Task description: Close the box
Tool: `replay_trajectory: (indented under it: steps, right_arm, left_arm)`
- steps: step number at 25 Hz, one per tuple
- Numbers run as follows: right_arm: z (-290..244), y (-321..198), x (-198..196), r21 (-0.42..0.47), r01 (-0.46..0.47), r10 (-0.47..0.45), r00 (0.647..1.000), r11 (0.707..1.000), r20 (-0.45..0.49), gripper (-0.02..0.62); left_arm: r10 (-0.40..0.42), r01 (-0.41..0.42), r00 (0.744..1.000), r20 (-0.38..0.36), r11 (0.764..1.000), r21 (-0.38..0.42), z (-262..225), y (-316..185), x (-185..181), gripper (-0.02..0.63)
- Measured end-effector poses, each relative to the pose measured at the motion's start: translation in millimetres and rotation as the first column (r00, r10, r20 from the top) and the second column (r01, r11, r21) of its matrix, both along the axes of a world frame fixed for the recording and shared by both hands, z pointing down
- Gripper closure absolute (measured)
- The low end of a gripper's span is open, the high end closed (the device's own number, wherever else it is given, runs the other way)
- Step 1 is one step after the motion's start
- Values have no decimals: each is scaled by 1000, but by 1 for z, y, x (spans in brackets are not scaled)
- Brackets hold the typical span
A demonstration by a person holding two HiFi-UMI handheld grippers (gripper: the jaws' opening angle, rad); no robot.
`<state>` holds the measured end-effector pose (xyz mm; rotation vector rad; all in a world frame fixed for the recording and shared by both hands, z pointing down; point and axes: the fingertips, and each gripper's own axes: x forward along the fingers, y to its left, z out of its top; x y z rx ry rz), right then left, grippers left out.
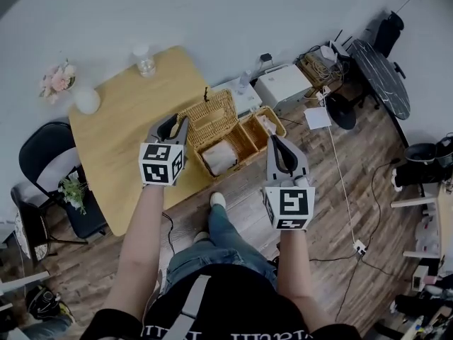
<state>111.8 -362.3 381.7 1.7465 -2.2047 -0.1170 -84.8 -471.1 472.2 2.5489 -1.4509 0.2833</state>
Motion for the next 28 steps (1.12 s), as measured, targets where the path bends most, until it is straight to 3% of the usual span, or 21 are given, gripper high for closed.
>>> replay_trajectory:
  steps: [4,16,23,28]
  right_arm:
    - [8,23,-6,-23,-16,16,1000,1000,-6,578]
    - [34,94,-9,-82,-66,65,998,994,-15,578]
    - [20,108,9,-55,-94,95,995,994,4,578]
    - [14,111,5,-38,-48,48,999,998,-11,578]
  left_arm:
    - [44,-47,996,81,998,37,-6,12,7,515]
    - [152,-176,966,210,979,102,-18,60,31,549]
    - [208,-242,933,294,966,86,-13,85,47,552]
    - [250,-282,909,333,958,50,-7,100,56,551]
